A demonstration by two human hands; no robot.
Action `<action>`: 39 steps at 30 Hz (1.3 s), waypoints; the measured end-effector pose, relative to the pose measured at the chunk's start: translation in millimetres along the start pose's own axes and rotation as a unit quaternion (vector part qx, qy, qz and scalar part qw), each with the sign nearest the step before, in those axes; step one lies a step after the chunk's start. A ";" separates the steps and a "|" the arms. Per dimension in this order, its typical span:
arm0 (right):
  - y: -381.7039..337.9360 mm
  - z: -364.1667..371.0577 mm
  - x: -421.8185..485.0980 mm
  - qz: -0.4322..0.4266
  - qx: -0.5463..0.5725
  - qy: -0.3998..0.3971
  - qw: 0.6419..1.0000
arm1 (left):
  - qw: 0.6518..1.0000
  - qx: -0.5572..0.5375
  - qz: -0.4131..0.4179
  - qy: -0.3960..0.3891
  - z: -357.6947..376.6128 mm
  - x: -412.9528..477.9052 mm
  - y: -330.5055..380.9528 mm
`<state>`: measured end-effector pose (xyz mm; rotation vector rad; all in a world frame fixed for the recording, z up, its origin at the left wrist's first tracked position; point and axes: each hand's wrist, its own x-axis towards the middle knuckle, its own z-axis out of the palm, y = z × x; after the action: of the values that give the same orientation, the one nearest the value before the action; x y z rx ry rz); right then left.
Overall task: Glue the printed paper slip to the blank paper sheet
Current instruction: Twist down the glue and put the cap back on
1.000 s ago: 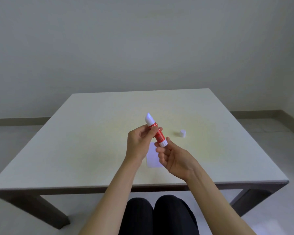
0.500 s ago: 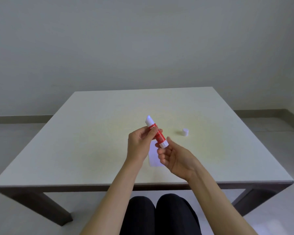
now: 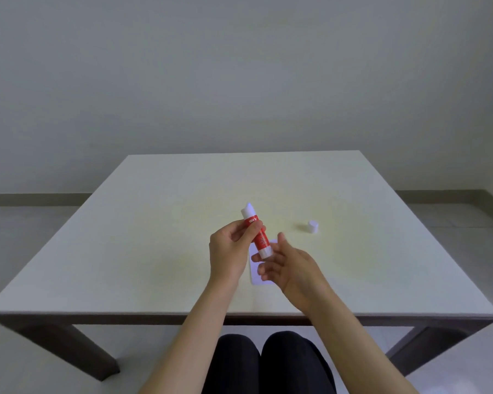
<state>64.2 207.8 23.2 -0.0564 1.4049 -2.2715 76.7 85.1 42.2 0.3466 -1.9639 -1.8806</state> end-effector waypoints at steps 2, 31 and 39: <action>0.2 -0.4 -1.7 -0.010 0.022 -0.010 1.000 | 1.000 -0.002 0.000 -0.004 -0.6 -1.0 0.7; -30.8 -28.2 44.2 -0.260 -0.426 0.043 0.866 | 0.849 0.476 0.227 0.039 -35.2 22.7 -10.0; -27.4 -4.2 33.1 -0.281 -0.441 0.008 0.852 | 0.832 0.495 0.248 0.032 -34.3 19.1 -8.5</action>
<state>23.6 208.0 37.9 -0.8339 2.5811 -1.7634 74.2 45.4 36.4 0.1305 -2.5085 -0.4224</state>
